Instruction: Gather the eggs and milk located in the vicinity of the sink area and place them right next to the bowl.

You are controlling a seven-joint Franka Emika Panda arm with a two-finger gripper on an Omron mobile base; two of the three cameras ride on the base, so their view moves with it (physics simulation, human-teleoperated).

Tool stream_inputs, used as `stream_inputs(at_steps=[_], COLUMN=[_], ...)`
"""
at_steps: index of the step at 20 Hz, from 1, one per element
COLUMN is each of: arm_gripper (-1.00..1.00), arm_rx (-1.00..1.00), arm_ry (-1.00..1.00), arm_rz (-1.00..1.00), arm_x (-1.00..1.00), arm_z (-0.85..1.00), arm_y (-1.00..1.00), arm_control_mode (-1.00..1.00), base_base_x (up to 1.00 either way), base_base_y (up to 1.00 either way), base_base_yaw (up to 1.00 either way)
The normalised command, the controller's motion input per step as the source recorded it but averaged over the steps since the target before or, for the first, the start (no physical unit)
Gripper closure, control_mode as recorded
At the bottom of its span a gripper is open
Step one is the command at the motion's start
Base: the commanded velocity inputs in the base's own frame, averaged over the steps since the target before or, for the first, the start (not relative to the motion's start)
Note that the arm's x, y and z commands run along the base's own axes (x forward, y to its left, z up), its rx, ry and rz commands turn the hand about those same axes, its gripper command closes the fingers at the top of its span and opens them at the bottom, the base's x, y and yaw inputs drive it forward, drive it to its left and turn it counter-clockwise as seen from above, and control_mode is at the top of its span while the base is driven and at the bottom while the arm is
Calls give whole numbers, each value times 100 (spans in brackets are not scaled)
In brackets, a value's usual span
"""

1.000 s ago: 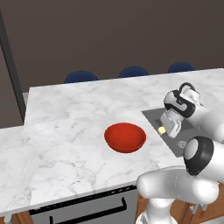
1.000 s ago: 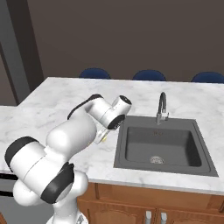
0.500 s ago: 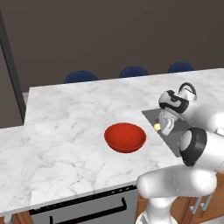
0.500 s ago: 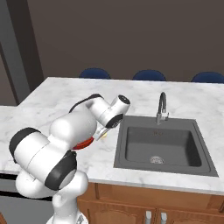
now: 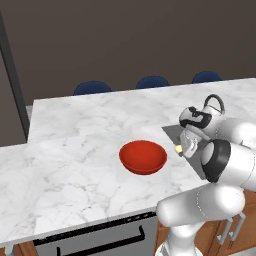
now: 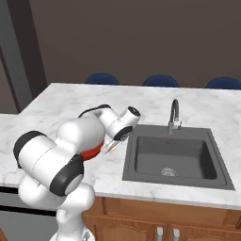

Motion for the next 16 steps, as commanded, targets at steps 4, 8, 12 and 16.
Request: stream_inputs(at_steps=[4, 8, 12, 16], arm_gripper=[100, 100, 100, 100], arm_rx=[0, 0, 0, 0], arm_ry=[0, 0, 0, 0], arm_rz=[2, 8, 12, 5], arm_x=[0, 0, 0, 0], arm_z=[-42, -16, -6, -3], arm_y=[19, 20, 3, -2], arm_control_mode=[-100, -100, -100, -100], base_base_x=[0, 0, 0, 0], base_base_y=[0, 0, 0, 0], base_base_yaw=[0, 0, 0, 0])
